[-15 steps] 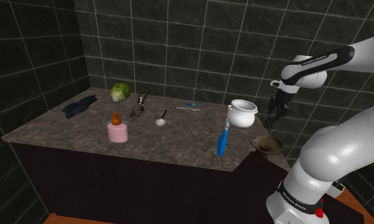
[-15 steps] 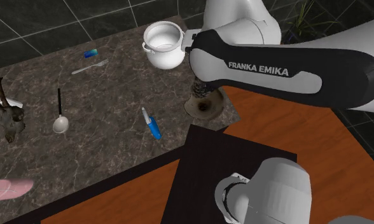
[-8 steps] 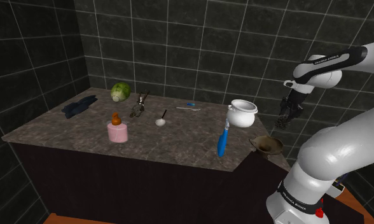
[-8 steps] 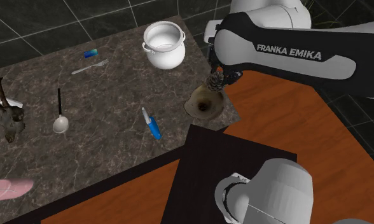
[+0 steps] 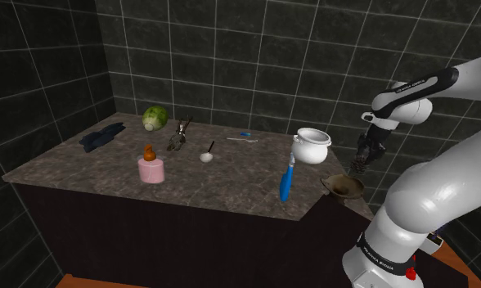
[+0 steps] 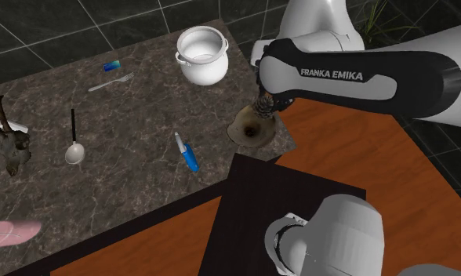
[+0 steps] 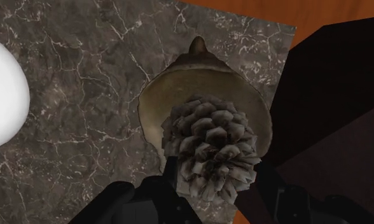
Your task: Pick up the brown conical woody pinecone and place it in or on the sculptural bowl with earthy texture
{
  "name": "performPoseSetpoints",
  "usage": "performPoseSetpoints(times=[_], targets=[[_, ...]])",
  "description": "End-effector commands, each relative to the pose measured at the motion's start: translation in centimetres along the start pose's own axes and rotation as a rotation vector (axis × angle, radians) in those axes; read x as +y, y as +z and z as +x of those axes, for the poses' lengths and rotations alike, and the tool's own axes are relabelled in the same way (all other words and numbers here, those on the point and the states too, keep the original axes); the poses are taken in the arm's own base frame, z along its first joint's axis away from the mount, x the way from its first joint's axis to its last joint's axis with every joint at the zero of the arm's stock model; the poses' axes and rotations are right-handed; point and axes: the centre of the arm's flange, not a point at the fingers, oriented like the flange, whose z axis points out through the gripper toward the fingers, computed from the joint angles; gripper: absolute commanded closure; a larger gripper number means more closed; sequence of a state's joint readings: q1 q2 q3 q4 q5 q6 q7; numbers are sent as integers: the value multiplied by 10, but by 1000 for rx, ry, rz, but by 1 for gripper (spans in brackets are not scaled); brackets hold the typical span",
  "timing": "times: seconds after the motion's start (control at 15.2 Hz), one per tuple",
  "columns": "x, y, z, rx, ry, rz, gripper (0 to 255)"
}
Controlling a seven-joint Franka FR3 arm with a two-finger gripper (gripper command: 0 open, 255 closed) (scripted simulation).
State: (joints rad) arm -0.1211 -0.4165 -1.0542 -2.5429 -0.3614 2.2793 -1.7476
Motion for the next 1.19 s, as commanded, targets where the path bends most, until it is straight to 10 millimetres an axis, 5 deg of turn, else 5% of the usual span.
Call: performPoseSetpoints(times=[0.0, 0.59, 1.12], targets=[[0, 11, 0, 0, 0, -1, 255], [-2, 63, -5, 0, 0, -1, 255], [-2, 63, -5, 0, 0, -1, 255]])
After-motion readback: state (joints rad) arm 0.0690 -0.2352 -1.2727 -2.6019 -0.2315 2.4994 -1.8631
